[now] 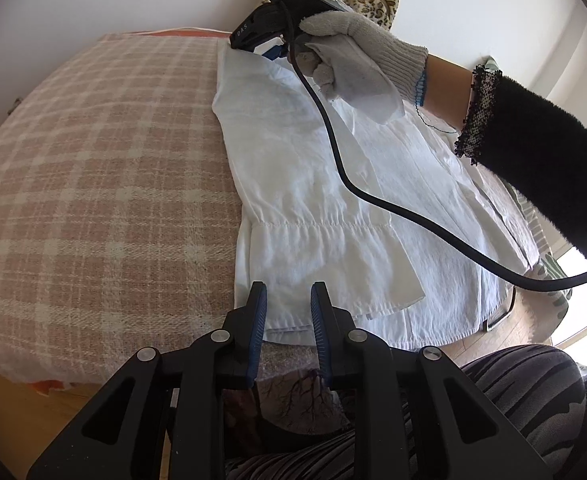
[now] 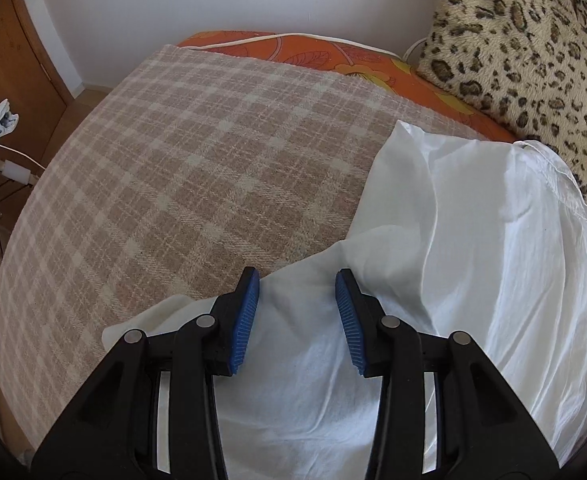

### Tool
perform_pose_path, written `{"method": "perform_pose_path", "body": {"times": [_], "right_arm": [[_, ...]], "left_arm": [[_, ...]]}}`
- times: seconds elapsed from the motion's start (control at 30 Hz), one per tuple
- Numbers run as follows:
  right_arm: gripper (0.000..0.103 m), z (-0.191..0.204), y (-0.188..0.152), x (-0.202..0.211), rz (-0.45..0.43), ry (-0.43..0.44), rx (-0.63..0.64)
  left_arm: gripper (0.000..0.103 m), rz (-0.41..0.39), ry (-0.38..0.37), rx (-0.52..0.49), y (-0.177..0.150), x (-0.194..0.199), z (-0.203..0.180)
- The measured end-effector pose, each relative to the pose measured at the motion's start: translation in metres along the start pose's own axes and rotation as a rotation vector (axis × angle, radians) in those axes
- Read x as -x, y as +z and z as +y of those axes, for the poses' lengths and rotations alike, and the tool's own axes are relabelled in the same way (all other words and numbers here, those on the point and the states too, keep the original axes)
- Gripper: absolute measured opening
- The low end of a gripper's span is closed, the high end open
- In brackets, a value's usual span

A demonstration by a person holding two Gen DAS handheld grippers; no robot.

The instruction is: Fold small clothes

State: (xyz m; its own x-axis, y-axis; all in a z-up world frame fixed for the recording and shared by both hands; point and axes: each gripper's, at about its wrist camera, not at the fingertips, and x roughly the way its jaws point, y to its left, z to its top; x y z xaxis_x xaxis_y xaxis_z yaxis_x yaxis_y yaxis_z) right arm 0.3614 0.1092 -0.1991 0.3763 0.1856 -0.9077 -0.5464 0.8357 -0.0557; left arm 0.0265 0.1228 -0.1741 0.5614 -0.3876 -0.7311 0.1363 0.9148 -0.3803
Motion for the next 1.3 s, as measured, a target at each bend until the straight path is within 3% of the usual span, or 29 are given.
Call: {"method": "perform_pose_path", "body": {"times": [0.13, 0.3, 0.33, 0.37, 0.47, 0.63, 0.73, 0.9, 0.97, 1.2, 1.3], "right_arm": [[0.042, -0.007, 0.0, 0.034, -0.062, 0.011, -0.016], [0.042, -0.008, -0.02, 0.085, -0.079, 0.143, 0.009], [0.042, -0.004, -0.025, 0.089, -0.077, 0.158, 0.029], [0.042, 0.001, -0.028, 0.089, -0.068, 0.166, 0.049], [0.042, 0.011, -0.03, 0.074, -0.037, 0.134, 0.059], [0.042, 0.007, -0.014, 0.031, 0.033, 0.138, -0.054], [0.043, 0.01, -0.006, 0.01, 0.058, 0.09, -0.075], [0.051, 0.02, -0.001, 0.0, 0.068, 0.044, -0.051], [0.052, 0.019, 0.002, 0.006, 0.081, 0.05, -0.076], [0.057, 0.035, 0.006, 0.033, 0.093, 0.096, -0.064], [0.058, 0.051, 0.006, 0.032, 0.11, 0.054, -0.02]], "left_arm": [[0.021, -0.032, -0.004, 0.043, -0.003, 0.01, 0.009], [0.021, -0.08, 0.015, 0.076, -0.002, 0.027, 0.016], [0.029, -0.086, 0.012, 0.082, 0.0, 0.027, 0.018], [0.038, -0.087, 0.011, 0.086, 0.001, 0.027, 0.02], [0.038, -0.068, -0.011, 0.097, 0.005, 0.021, 0.021], [0.038, -0.023, -0.03, 0.091, 0.0, 0.005, 0.013], [0.038, -0.039, -0.054, 0.094, -0.004, 0.004, 0.013], [0.032, -0.057, -0.06, 0.099, -0.005, 0.003, 0.013], [0.013, -0.052, -0.068, 0.119, -0.006, 0.001, 0.017], [0.005, -0.09, -0.099, 0.146, -0.011, 0.006, 0.022], [0.004, -0.101, -0.101, 0.123, -0.012, 0.009, 0.018]]}}
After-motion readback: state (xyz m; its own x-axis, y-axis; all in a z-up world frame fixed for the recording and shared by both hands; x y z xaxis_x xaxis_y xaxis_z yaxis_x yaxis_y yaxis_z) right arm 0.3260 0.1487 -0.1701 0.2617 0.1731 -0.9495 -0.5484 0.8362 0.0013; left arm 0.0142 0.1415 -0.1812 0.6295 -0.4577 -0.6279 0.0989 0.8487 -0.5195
